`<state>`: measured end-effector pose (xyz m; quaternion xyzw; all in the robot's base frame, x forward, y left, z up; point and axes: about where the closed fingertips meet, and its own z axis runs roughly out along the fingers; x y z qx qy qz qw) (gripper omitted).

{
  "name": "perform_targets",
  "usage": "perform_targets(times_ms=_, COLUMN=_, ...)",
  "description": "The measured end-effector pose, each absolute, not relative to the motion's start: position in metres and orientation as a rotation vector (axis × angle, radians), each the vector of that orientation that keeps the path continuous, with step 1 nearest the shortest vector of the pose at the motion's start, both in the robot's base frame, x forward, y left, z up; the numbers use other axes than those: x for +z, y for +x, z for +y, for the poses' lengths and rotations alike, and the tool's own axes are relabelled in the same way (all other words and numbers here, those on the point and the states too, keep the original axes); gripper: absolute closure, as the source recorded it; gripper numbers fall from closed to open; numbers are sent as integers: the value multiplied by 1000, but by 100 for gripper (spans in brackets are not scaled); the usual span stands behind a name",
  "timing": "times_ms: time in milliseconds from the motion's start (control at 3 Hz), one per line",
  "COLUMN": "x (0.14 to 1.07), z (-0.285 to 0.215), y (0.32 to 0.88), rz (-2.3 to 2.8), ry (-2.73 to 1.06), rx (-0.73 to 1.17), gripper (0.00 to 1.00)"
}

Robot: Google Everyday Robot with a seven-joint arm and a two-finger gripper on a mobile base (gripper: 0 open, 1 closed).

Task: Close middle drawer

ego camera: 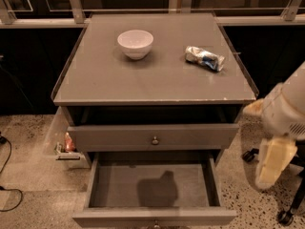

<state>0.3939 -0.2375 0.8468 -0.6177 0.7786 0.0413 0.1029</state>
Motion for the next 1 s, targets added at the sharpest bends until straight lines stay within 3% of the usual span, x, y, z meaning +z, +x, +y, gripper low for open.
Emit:
perform_targets(times_ms=333, x=769, z=-242, y=360, rz=2330, ry=-1917, rx=233, gripper=0)
perform_targets(times_ms=1000, x=665, z=-231, y=314, rz=2319, ry=-2035, rx=372, gripper=42)
